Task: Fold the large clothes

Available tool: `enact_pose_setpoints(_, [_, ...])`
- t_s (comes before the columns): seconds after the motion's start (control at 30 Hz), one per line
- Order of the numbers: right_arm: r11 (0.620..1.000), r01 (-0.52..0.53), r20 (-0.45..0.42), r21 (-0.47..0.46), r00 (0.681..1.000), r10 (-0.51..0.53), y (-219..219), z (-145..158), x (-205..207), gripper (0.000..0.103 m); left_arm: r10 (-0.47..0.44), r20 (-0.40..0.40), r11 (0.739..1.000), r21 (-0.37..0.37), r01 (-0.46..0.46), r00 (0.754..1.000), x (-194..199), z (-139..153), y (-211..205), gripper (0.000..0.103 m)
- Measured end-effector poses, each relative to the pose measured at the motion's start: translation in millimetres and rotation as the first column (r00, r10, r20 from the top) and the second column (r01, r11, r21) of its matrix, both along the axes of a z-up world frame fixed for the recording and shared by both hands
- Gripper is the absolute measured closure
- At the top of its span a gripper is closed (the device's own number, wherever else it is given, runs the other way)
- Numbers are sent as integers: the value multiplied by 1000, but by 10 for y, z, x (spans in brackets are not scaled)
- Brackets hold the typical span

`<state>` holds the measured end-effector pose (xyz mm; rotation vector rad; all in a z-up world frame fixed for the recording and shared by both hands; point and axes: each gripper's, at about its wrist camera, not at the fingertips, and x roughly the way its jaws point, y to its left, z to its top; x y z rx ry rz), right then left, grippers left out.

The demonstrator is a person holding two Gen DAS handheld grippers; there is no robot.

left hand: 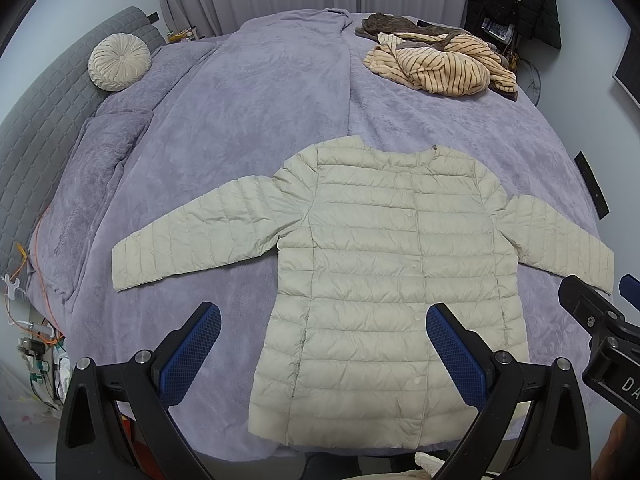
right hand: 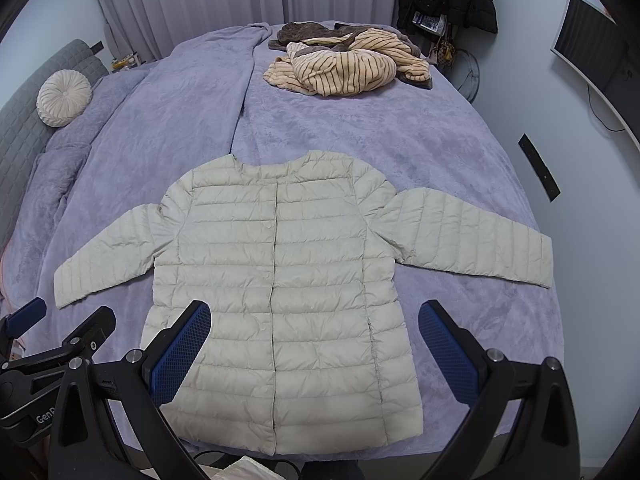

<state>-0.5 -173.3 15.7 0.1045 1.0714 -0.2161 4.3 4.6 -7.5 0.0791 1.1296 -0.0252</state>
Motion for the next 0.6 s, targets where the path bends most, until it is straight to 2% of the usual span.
enact_pose_setpoints(0.6, [1000,-1,-1,2,1000,1,-11,24,3,0,-1,-1,1000,0,1,1000,1,1,2,0])
